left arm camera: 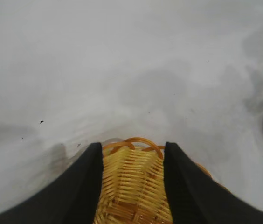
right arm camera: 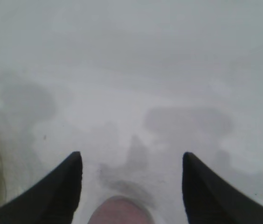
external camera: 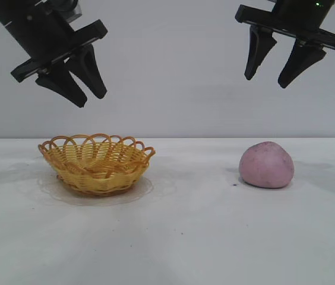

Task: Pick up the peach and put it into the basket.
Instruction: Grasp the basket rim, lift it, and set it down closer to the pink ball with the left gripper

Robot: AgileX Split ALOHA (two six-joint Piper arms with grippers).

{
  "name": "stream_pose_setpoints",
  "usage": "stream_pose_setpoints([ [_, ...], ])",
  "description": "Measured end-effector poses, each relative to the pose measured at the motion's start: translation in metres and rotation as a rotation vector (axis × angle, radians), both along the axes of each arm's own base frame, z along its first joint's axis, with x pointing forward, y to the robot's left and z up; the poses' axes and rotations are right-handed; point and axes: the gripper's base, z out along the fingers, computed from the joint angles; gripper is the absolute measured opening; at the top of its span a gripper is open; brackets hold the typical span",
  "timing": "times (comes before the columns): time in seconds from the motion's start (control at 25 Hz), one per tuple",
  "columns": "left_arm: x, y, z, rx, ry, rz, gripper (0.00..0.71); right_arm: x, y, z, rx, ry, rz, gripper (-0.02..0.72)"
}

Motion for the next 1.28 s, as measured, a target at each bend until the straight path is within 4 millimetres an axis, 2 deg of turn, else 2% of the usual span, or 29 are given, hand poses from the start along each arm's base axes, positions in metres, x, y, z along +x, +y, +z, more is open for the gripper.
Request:
stream_pose_setpoints([
  [0.48,0.0,0.001,-0.001,0.015,-0.001,-0.011,0.302,0.0,0.0,0.0,0.0,0.0,0.0,0.447],
  [0.6,-0.002,0.003,-0.002,0.097,-0.003,-0.084,0.302,0.0,0.0,0.0,0.0,0.002,0.001,0.447],
  [0.88,0.002,0.008,0.013,0.288,-0.021,-0.268,0.302,0.0,0.0,0.0,0.0,0.001,0.001,0.447],
  [1.04,0.008,0.009,0.017,0.341,0.03,-0.325,0.302,0.0,0.0,0.0,0.0,0.001,0.001,0.447],
  [1.28,0.024,0.009,0.01,0.393,0.167,-0.382,0.302,0.0,0.0,-0.001,-0.001,0.004,0.001,0.447],
])
